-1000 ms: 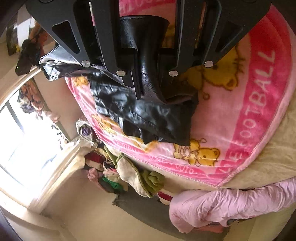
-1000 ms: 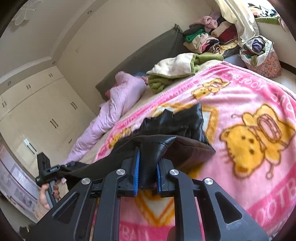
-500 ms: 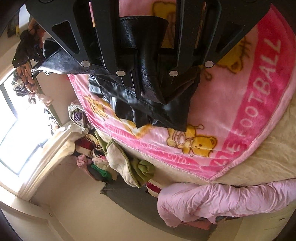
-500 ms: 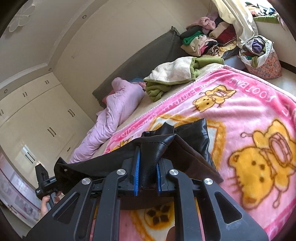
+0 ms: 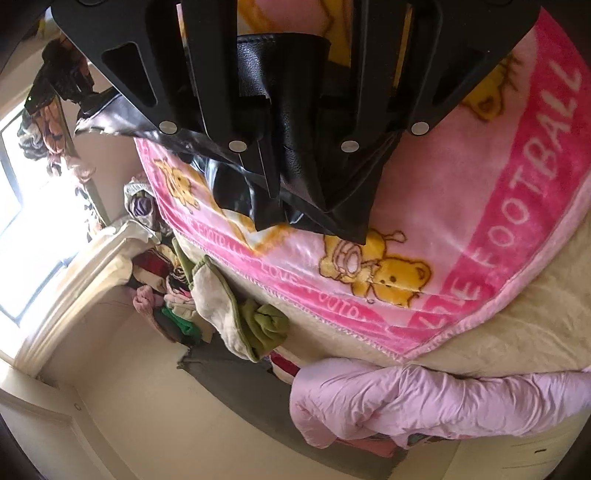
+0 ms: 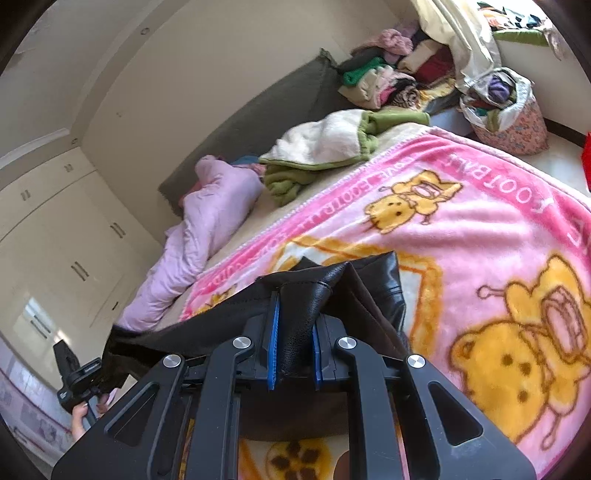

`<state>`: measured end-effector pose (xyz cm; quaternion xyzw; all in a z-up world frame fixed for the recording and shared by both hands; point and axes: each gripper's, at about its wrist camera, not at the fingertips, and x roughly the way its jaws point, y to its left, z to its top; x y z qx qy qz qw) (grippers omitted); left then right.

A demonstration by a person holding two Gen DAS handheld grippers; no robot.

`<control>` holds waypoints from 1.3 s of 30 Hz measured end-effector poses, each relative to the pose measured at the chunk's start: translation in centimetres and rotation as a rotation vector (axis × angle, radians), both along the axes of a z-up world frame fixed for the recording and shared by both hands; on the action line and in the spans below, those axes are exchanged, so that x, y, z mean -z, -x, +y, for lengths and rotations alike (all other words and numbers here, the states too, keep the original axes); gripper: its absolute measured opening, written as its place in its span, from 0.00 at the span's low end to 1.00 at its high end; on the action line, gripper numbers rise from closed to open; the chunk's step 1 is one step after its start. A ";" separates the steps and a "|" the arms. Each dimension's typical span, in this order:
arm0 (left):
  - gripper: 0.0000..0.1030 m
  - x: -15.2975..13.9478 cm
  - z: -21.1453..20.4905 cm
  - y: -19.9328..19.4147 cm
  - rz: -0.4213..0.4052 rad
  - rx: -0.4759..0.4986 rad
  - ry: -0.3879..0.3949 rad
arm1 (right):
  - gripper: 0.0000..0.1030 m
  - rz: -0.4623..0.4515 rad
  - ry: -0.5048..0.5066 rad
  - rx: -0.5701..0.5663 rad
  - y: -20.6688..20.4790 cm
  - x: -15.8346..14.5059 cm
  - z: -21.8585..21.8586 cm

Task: Fold large clothes
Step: 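Grasp the jacket hem with both tools and lift it, then fold the held hem over toward the collar with both tools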

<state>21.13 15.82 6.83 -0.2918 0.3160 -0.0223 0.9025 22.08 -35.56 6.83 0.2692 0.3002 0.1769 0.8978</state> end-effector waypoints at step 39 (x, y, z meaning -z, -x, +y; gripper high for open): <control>0.31 1.6 -1.3 -3.8 -0.075 -0.043 -0.152 | 0.39 0.116 0.129 0.093 -7.3 4.8 0.6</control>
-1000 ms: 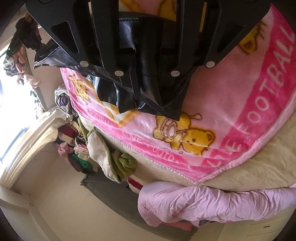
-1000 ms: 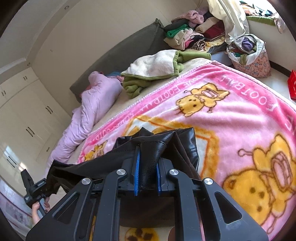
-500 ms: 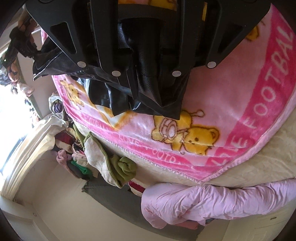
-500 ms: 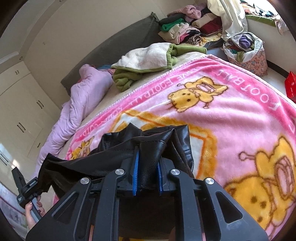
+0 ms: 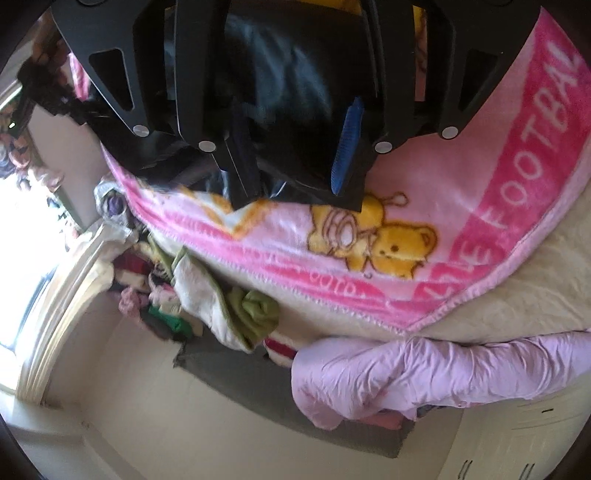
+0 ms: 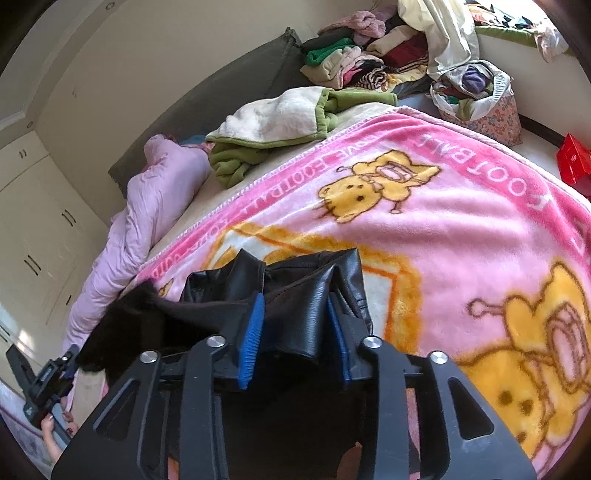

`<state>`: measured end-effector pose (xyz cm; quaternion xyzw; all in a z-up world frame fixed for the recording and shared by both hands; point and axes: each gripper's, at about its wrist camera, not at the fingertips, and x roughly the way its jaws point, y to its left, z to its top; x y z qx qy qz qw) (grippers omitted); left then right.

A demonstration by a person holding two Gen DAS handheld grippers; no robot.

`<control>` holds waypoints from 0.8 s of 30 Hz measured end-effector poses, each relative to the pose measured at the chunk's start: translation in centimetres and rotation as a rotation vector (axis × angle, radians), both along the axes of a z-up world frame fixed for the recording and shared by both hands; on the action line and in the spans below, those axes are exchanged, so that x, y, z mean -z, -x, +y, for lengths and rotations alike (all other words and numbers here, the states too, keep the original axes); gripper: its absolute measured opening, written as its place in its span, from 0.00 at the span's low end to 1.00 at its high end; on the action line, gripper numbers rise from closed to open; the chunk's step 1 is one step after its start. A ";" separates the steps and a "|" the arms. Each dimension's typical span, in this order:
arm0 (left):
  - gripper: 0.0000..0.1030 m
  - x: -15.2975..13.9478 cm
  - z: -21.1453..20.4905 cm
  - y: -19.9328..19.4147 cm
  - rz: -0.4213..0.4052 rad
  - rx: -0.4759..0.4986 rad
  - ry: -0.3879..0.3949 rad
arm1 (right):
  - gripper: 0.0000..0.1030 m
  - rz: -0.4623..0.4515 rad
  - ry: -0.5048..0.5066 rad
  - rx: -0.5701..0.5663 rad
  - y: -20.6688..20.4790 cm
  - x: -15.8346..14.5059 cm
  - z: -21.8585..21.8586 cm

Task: Fold large clothes
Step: 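Fold the held hem over toward the collar with both tools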

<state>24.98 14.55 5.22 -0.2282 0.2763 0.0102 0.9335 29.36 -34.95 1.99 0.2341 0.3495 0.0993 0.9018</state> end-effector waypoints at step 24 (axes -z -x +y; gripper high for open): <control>0.65 7.3 -0.4 -6.4 0.285 0.056 -0.195 | 0.71 0.041 0.315 -0.129 -4.7 5.0 1.1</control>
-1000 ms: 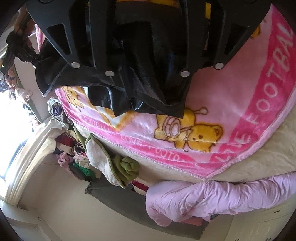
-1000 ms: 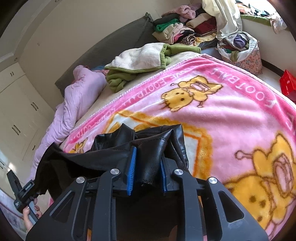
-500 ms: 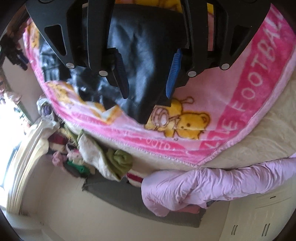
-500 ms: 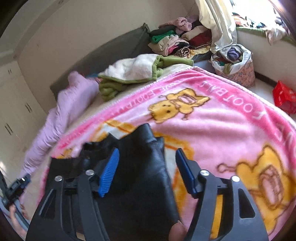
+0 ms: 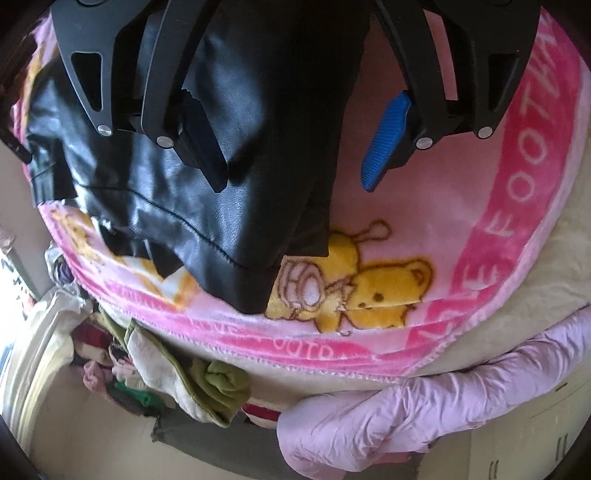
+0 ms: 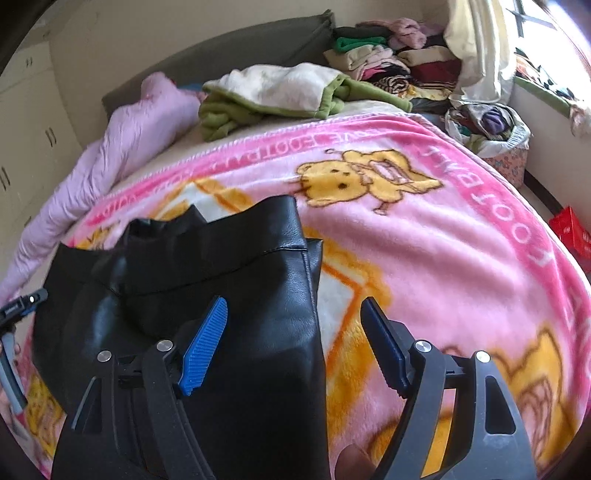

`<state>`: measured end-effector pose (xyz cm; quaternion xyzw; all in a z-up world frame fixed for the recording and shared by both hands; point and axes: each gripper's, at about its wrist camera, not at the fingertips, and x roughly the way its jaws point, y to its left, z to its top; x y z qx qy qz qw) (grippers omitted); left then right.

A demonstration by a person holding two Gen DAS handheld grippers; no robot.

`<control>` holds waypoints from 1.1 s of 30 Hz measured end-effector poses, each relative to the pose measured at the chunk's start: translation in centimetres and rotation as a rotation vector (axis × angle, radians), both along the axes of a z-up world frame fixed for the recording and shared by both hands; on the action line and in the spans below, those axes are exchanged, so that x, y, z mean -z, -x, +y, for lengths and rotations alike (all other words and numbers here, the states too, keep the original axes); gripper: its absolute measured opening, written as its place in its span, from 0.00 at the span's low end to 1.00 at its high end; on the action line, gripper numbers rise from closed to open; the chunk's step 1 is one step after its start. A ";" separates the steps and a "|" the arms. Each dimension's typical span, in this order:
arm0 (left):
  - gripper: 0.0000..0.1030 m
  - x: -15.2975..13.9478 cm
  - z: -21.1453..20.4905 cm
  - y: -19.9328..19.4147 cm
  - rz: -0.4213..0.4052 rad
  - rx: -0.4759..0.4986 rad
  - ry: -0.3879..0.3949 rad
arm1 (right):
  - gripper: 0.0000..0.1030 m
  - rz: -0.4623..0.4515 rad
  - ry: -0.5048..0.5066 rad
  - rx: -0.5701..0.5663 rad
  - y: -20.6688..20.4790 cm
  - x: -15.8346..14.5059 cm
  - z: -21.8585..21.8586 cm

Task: Fold large clothes
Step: 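Fold the held hem over toward the collar with both tools, then open both tools and smooth the folded jacket flat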

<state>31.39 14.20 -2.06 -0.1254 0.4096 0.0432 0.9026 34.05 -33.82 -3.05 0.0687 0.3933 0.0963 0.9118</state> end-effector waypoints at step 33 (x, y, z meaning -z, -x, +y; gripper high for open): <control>0.22 0.5 -1.8 -2.1 -0.065 -0.027 -0.166 | 0.18 0.000 -0.064 0.123 -4.5 1.9 1.2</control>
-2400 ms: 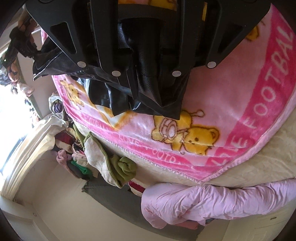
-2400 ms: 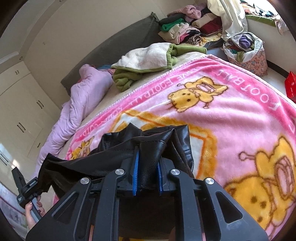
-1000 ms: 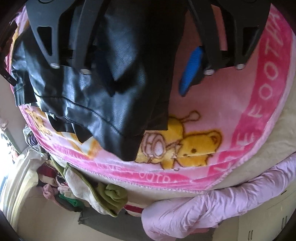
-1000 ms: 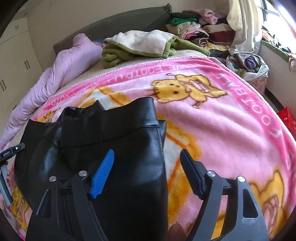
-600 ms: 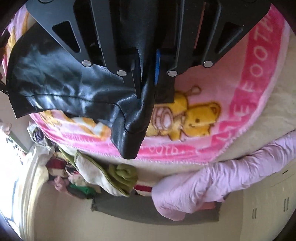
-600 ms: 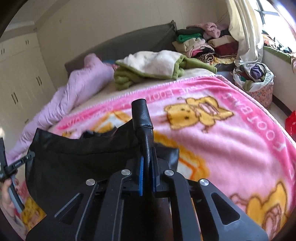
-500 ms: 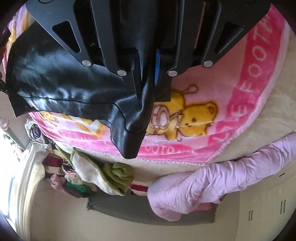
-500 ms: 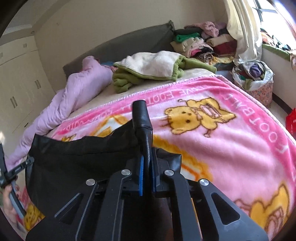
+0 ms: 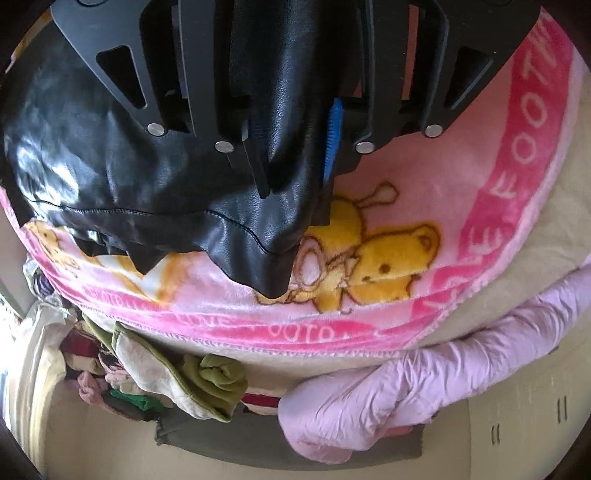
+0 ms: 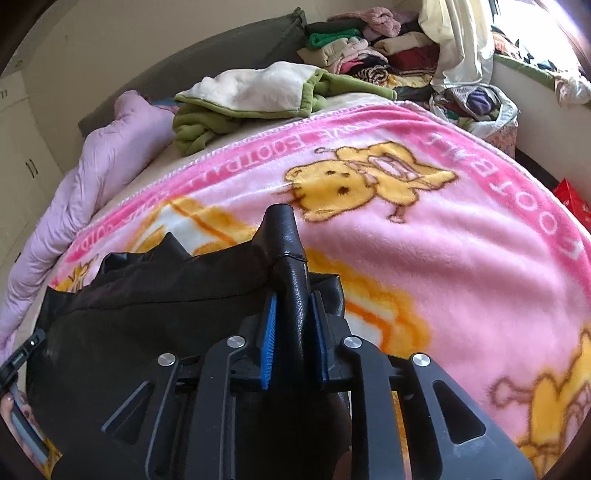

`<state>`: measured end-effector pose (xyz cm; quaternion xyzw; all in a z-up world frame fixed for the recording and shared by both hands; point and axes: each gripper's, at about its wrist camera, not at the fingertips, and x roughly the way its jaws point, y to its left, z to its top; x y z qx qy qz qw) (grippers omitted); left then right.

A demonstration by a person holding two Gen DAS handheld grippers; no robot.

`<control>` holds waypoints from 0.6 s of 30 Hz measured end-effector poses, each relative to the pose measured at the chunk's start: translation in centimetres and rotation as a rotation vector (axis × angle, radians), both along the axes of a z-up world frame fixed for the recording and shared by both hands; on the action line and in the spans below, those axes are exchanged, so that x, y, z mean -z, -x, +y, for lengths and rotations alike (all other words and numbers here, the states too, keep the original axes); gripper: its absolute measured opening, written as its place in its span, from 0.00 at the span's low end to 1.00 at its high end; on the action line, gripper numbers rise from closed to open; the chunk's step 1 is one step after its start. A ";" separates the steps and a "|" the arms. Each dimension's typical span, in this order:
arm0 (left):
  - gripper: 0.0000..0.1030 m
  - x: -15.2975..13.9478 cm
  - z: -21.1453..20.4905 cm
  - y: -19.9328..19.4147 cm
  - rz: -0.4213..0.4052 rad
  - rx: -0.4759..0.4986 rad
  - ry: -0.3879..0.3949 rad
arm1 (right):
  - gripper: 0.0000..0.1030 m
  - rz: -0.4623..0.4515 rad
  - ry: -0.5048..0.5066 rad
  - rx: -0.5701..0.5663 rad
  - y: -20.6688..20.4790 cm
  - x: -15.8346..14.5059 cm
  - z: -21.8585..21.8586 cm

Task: Fold large clothes
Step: 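Open both tools and smooth the folded jacket flat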

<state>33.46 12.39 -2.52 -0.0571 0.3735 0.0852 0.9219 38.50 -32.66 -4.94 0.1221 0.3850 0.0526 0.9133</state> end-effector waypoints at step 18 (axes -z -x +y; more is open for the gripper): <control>0.78 -3.0 -3.2 4.2 -0.018 0.082 -0.033 | 0.57 -0.074 -0.084 -0.082 9.7 -3.2 -1.0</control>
